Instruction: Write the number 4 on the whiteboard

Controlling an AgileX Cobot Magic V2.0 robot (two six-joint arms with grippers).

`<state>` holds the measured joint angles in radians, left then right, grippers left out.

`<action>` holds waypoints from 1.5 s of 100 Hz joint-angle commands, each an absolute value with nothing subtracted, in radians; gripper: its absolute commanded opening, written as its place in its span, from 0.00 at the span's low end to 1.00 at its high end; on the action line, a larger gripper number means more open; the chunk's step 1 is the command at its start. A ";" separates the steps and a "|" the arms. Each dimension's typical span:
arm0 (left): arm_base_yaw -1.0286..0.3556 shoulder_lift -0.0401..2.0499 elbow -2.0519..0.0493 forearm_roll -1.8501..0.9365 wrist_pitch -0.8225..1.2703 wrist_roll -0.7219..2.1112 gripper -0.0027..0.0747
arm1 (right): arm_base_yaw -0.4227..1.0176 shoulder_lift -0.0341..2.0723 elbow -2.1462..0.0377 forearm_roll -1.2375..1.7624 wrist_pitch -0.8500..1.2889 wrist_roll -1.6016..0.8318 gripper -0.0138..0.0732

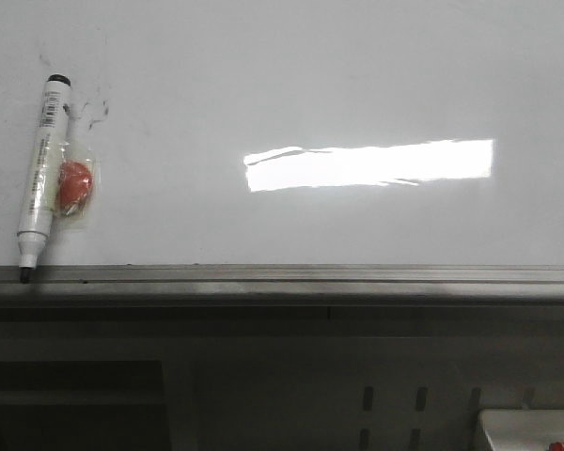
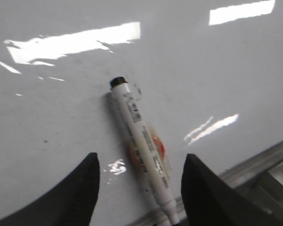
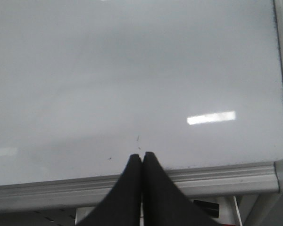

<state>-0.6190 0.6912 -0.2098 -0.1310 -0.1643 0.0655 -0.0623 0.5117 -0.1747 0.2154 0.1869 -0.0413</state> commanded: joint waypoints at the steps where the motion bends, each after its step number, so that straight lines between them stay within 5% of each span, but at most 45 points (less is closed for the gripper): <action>1: -0.655 0.741 -0.243 -0.180 -0.275 0.065 0.51 | -0.059 0.522 -0.210 0.221 0.122 -0.041 0.08; 59: -0.720 1.101 -0.248 -0.252 -0.493 0.056 0.50 | -0.059 0.522 -0.210 0.221 0.113 -0.041 0.08; 66: -0.720 1.126 -0.248 -0.252 -0.509 0.056 0.37 | -0.059 0.522 -0.210 0.221 0.113 -0.041 0.08; 77: -0.720 1.138 -0.248 -0.250 -0.514 0.056 0.01 | -0.053 0.519 -0.224 0.221 0.131 -0.041 0.08; 95: -0.720 1.138 -0.248 -0.213 -0.537 0.056 0.01 | 0.010 0.523 -0.309 0.221 0.270 -0.067 0.08; 141: -0.720 1.017 -0.248 0.517 -0.716 0.056 0.01 | 0.645 0.714 -0.516 0.221 0.239 -0.107 0.09; 150: -0.720 1.019 -0.248 0.622 -0.722 0.056 0.01 | 0.784 0.784 -0.560 0.214 0.186 -0.159 0.20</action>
<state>-0.7145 1.0298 -0.2241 0.5392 -0.6315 0.0637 0.6806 0.7292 -0.4944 0.2168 0.3064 -0.1071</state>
